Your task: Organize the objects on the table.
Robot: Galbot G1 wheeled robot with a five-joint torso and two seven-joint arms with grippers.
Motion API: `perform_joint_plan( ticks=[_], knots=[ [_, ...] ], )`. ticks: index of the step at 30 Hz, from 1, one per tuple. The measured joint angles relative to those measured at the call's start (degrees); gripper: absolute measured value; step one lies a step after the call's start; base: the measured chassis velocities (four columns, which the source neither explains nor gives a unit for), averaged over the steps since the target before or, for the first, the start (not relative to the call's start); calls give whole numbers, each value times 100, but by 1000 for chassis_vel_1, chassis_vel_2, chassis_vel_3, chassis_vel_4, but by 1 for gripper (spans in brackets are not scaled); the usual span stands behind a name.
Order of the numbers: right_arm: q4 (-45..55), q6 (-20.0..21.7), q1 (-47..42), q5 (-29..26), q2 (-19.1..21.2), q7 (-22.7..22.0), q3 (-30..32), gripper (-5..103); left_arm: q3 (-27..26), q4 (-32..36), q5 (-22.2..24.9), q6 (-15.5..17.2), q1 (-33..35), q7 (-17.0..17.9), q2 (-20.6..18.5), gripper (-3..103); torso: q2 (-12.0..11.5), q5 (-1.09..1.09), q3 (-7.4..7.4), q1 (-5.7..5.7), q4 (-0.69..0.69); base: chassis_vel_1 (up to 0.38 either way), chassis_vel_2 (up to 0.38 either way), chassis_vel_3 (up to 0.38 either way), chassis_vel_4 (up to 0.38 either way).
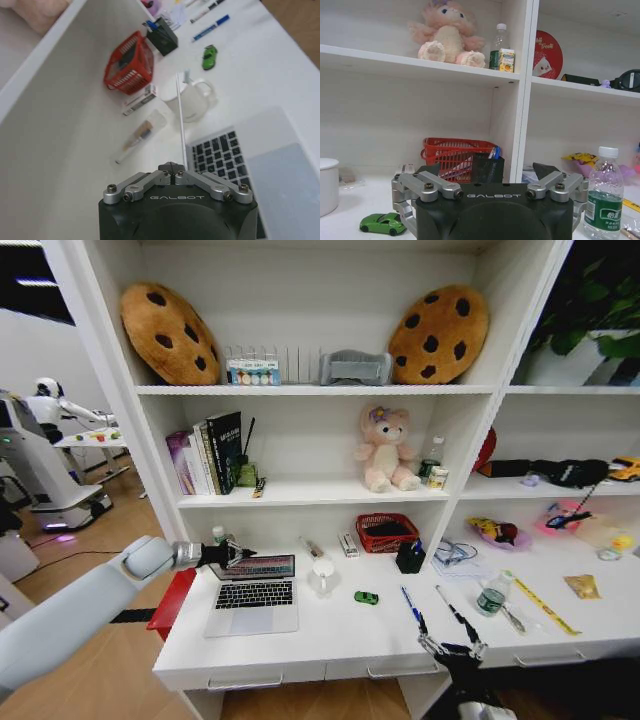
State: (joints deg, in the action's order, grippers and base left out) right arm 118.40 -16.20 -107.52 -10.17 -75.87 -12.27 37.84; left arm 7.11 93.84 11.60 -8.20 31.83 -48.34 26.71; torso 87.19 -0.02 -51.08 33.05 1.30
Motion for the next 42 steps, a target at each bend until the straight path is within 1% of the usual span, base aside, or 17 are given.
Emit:
perform_joint_plan(
  ticks=[4,8,20,23,25,26,29,30,32,33,34,35,37,38,40,41,42],
  knots=[
    [-24,48,85,-10,35,-53,-48,100,-601,507,-15,-7,854,-383,-413,0,0,2,0,0,0,0,0,0,0],
    [-47,59,102,-12,40,-64,-65,100,-993,794,-42,5,1492,-421,-589,0,1,3,0,-1,0,0,0,0,0],
    [2,62,35,-4,-1,-91,-17,100,-1545,1212,96,4,2740,67,-663,0,0,2,1,-1,3,0,0,0,0],
    [46,65,20,-11,-21,-190,5,100,-2158,1209,922,-112,3482,1057,-735,0,0,4,1,-1,1,0,0,0,0],
    [58,73,21,-26,-28,-216,10,100,-2283,1204,1135,-119,3642,1354,-703,0,1,4,1,-1,0,0,0,0,0],
    [80,86,16,-53,-44,-243,20,100,-2431,1171,1457,-93,3805,1934,-553,0,0,3,1,-1,0,0,0,0,0],
    [86,88,11,-55,-49,-250,25,100,-2443,1166,1493,-80,3817,2029,-529,0,0,2,1,-1,0,0,0,0,0],
    [132,127,-31,-63,-87,-303,58,100,-2508,1156,1838,161,3873,2919,-303,0,0,2,1,-1,2,0,0,0,0],
    [170,171,-56,-58,-109,-368,80,100,-2538,1191,2093,393,3902,3503,-163,6,0,1,0,-1,4,0,0,0,0],
    [170,171,-56,-58,-109,-368,80,100,-2538,1191,2093,393,3902,3503,-163,6,0,1,0,-1,4,0,0,0,0],
    [213,230,-82,-42,-129,-483,119,100,-2599,1266,2388,767,3933,4231,37,16,0,1,0,-1,4,0,0,0,0],
    [213,230,-82,-42,-129,-483,119,100,-2599,1266,2388,767,3933,4231,37,16,0,1,0,-1,4,0,0,0,0],
    [287,291,-120,-47,-82,-557,191,100,-3128,1511,2971,1695,4251,5818,489,27,0,3,0,0,5,0,0,0,0],
    [287,291,-120,-47,-82,-557,191,100,-3128,1511,2971,1695,4251,5818,489,27,0,3,0,0,5,0,0,0,0],
    [428,361,-118,-188,37,-556,236,100,-4211,1904,3408,2214,5069,6842,1044,37,0,1,0,-1,0,0,0,0,0],
    [428,361,-118,-188,37,-556,236,100,-4211,1904,3408,2214,5069,6842,1044,37,0,1,0,-1,0,0,0,0,0],
    [542,451,-120,-245,112,-535,259,100,-4810,2132,3372,2307,5515,6908,1260,43,0,3,1,-1,1,0,0,0,0]
  ],
)
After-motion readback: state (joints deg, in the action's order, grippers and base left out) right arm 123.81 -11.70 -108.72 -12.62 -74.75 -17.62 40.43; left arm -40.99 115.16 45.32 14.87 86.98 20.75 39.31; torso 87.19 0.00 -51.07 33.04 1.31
